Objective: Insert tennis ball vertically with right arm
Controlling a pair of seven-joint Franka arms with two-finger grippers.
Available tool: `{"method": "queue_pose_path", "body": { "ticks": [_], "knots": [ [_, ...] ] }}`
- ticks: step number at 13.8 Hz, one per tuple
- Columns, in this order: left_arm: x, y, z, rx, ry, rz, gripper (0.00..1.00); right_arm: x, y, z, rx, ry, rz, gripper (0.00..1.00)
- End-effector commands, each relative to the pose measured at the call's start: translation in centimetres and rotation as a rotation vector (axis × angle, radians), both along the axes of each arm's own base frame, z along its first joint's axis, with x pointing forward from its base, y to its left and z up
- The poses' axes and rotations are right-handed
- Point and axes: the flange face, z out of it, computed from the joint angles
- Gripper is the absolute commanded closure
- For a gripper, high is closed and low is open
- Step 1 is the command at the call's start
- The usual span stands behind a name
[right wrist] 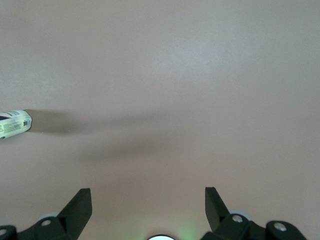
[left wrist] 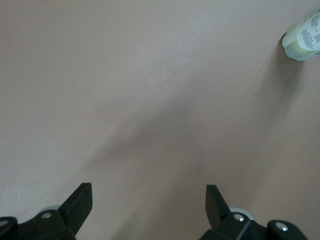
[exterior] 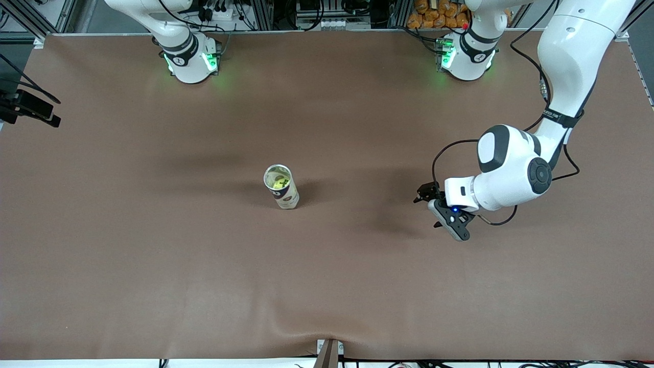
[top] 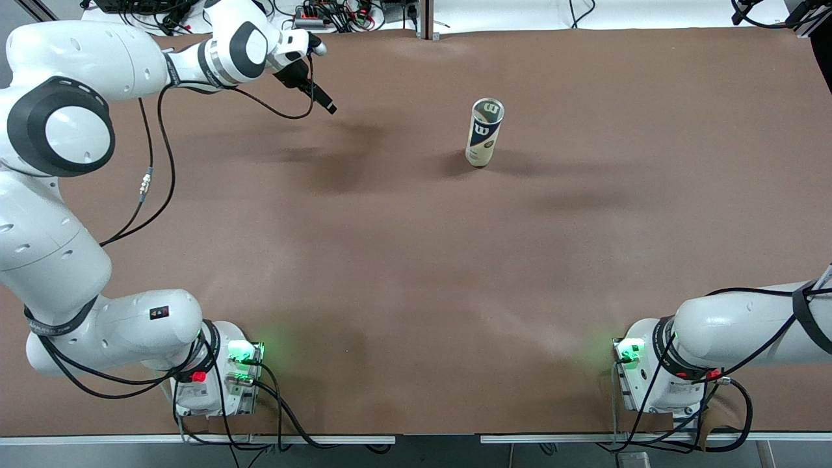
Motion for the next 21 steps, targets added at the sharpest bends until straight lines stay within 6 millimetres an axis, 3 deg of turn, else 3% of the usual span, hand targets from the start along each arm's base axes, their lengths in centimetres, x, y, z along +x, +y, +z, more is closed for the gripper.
{"method": "queue_pose_path", "body": {
  "ticks": [1, 21],
  "knots": [
    [-0.44, 0.39, 0.48, 0.026, 0.012, 0.007, 0.0, -0.34, 0.18, 0.59, -0.005, -0.009, 0.001, 0.0],
    [-0.38, 0.54, 1.02, 0.029, 0.033, -0.006, 0.0, -0.24, 0.5, 0.52, -0.005, -0.009, 0.007, 0.0]
  ]
}}
